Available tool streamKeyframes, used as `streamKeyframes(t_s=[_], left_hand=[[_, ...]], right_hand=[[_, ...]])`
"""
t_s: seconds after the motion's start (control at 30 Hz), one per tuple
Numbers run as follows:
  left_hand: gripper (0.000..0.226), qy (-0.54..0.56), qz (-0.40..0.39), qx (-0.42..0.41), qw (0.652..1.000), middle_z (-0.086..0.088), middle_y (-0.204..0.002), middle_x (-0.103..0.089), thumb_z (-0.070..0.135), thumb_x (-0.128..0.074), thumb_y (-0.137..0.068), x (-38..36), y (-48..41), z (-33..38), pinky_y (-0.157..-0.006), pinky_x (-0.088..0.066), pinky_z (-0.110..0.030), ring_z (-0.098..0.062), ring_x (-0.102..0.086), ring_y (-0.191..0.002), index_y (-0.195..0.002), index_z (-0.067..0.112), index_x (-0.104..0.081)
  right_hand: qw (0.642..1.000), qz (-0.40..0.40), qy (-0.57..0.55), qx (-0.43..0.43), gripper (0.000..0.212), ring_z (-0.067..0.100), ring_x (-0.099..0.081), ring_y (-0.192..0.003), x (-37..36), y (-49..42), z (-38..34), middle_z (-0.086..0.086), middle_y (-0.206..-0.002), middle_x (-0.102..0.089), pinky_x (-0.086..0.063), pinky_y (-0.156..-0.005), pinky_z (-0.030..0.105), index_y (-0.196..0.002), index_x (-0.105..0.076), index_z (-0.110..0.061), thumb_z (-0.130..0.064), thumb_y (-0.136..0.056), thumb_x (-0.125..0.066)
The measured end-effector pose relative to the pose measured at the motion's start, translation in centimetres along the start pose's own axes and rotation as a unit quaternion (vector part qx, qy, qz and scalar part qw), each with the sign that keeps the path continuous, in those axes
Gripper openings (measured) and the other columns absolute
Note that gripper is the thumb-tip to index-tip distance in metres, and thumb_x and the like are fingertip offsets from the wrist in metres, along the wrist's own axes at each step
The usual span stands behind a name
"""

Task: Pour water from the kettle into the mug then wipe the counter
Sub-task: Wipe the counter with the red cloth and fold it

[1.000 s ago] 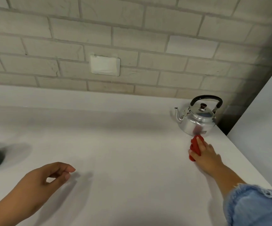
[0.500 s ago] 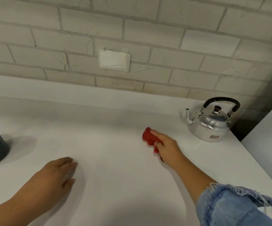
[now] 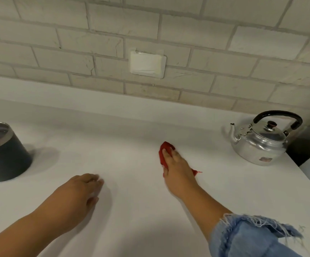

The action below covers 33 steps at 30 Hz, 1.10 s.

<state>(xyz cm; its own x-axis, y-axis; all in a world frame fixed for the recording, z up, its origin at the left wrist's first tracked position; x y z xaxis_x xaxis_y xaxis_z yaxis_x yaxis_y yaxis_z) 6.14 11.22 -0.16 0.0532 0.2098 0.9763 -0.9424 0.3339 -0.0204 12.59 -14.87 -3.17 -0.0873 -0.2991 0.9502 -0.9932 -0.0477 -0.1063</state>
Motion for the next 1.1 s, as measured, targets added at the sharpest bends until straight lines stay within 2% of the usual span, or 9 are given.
streamKeyframes(t_s=[0.2, 0.27, 0.37, 0.47, 0.67, 0.73, 0.83, 0.97, 1.1], left_hand=[[0.048, 0.001, 0.0, -0.002, 1.0, 0.016, -0.15, -0.03, 0.035, -0.044, -0.093, 0.0, 0.2, -0.1, -0.103, -0.031, -0.016, -0.007, -0.036, -0.133, -0.14, 0.036, -0.036], [0.049, 0.003, -0.001, -0.002, 1.0, 0.016, -0.15, -0.03, 0.035, -0.045, -0.093, -0.1, 0.3, -0.2, -0.104, -0.03, -0.017, -0.008, -0.035, -0.133, -0.14, 0.036, -0.035], [0.049, 0.009, -0.001, 0.001, 1.0, 0.016, -0.151, -0.029, 0.035, -0.045, -0.092, -0.1, 0.3, -0.4, -0.104, -0.029, -0.017, -0.008, -0.034, -0.134, -0.14, 0.035, -0.035], [0.05, 0.011, -0.001, 0.002, 1.0, 0.015, -0.152, -0.028, 0.035, -0.045, -0.093, -0.2, 0.4, -0.4, -0.104, -0.028, -0.017, -0.008, -0.033, -0.135, -0.141, 0.035, -0.034], [0.05, 0.005, 0.003, -0.006, 1.0, 0.018, -0.152, -0.025, 0.038, -0.04, -0.094, -0.1, 0.5, -0.5, -0.106, -0.027, -0.016, -0.005, -0.03, -0.135, -0.142, 0.037, -0.03], [0.05, 0.005, 0.007, -0.007, 1.0, 0.019, -0.151, -0.026, 0.039, -0.04, -0.093, -0.2, 0.4, -0.5, -0.104, -0.028, -0.015, -0.004, -0.031, -0.134, -0.142, 0.038, -0.029], [0.05, 0.002, 0.011, -0.008, 1.0, 0.021, -0.15, -0.026, 0.04, -0.039, -0.093, -0.2, 0.4, -0.5, -0.103, -0.028, -0.014, -0.002, -0.031, -0.134, -0.142, 0.04, -0.028], [0.05, 0.011, 0.01, -0.006, 1.0, 0.022, -0.149, -0.029, 0.041, -0.043, -0.091, 0.0, 0.4, -0.7, -0.101, -0.03, -0.014, -0.003, -0.034, -0.132, -0.14, 0.041, -0.032], [0.05, 0.031, 0.015, -0.002, 0.999, 0.023, -0.148, -0.03, 0.039, -0.046, -0.091, 0.1, 0.5, -0.9, -0.1, -0.031, -0.015, -0.002, -0.034, -0.131, -0.139, 0.041, -0.034]], right_hand=[[0.98, -0.065, -0.155, 0.107, 0.054, 0.01, -0.032, -0.136, -1.2, 4.0, -6.3, -0.003, -0.153, -0.03, -0.021, -0.113, 0.021, -0.144, -0.034, -0.031, -0.012, -0.094, -0.045], [0.929, -0.117, -0.339, 0.095, 0.056, -0.003, -0.055, -0.111, -0.7, 5.0, -7.4, -0.014, -0.134, -0.051, -0.046, -0.085, 0.015, -0.133, -0.048, -0.036, 0.002, -0.092, -0.043], [0.876, -0.054, -0.479, 0.004, 0.066, 0.005, -0.059, -0.06, 1.8, 3.7, -5.3, -0.017, -0.092, -0.067, -0.046, -0.039, 0.024, -0.113, -0.055, -0.053, 0.007, -0.09, -0.038], [0.877, 0.056, -0.473, -0.065, 0.057, 0.008, -0.053, -0.047, 5.4, 0.9, -0.3, -0.013, -0.08, -0.062, -0.042, -0.031, 0.02, -0.122, -0.053, -0.05, -0.002, -0.095, -0.04], [0.928, 0.116, -0.288, -0.205, 0.045, 0.019, -0.061, -0.07, 8.1, -3.7, 11.9, 0.006, -0.11, -0.062, -0.057, -0.047, 0.038, -0.137, -0.042, -0.023, -0.008, -0.094, -0.041], [0.938, 0.047, -0.236, -0.251, 0.048, 0.035, -0.063, -0.094, 6.0, -4.3, 14.1, 0.016, -0.126, -0.053, -0.058, -0.073, 0.052, -0.139, -0.035, -0.016, -0.011, -0.091, -0.045], [0.962, -0.015, -0.047, -0.269, 0.064, 0.035, -0.025, -0.139, 4.0, -5.6, 14.6, 0.013, -0.156, -0.019, -0.027, -0.112, 0.052, -0.149, -0.016, -0.017, -0.031, -0.093, -0.043], [0.975, -0.041, 0.032, -0.215, 0.064, 0.031, -0.009, -0.145, 3.0, -8.6, 10.2, 0.013, -0.159, -0.005, -0.014, -0.117, 0.045, -0.151, -0.005, -0.019, -0.041, -0.097, -0.031], [0.997, -0.063, 0.022, -0.03, 0.058, 0.03, -0.018, -0.142, 0.0, -10.0, -0.1, 0.011, -0.159, -0.012, -0.016, -0.116, 0.04, -0.15, -0.015, -0.022, -0.035, -0.097, -0.035]])
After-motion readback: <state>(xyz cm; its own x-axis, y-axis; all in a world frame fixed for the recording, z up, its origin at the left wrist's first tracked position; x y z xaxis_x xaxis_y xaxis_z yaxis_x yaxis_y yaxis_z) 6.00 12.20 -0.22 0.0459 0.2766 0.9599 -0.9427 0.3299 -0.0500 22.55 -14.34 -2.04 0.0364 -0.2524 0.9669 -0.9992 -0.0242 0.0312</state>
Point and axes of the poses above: each hand's wrist, its own y-axis away from the middle knuckle, its own x-axis out of the back of the hand, z = x × y, the point moved 7 cm from there along -y, towards the middle knuckle
